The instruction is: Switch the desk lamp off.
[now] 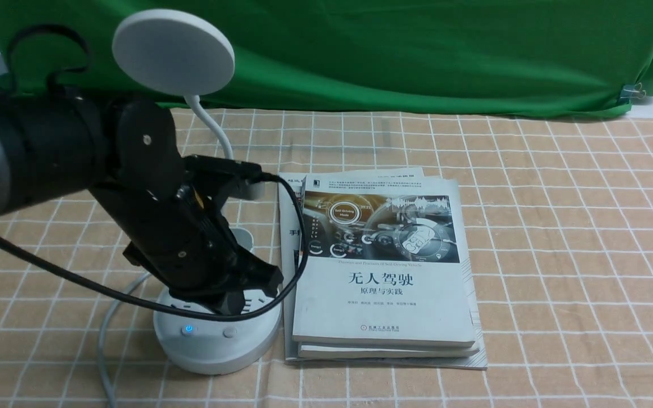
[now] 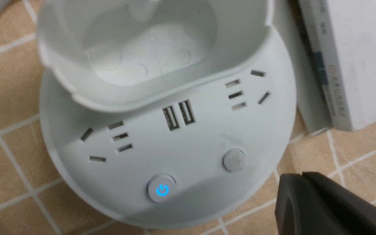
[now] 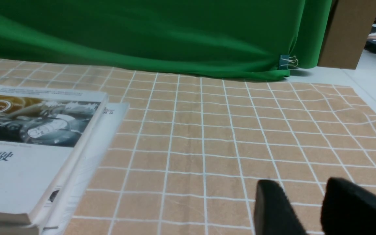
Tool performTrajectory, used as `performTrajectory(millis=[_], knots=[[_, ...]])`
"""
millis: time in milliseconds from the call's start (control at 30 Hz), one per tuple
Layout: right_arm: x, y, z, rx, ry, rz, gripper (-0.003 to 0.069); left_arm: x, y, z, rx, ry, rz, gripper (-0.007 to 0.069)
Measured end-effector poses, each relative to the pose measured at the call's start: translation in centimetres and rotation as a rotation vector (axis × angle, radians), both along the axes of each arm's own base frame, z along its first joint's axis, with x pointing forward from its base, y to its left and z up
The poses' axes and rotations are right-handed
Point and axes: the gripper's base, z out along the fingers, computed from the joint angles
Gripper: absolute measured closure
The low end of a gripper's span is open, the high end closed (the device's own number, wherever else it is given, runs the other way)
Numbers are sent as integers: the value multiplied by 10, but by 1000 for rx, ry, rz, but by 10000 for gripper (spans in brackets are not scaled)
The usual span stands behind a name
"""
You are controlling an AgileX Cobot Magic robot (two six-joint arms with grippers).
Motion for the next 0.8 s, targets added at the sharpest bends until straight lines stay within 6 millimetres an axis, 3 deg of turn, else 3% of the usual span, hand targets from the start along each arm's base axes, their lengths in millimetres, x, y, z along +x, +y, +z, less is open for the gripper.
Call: performTrajectory(millis=[200, 367, 800], knots=[[0, 0, 0, 0, 0, 0, 417, -10, 4, 16, -17, -39, -1, 627], [0, 0, 0, 0, 0, 0, 417, -36, 15, 30, -61, -129, 33, 627], [0, 0, 0, 0, 0, 0, 417, -146, 70, 35, -245, -631, 127, 627]])
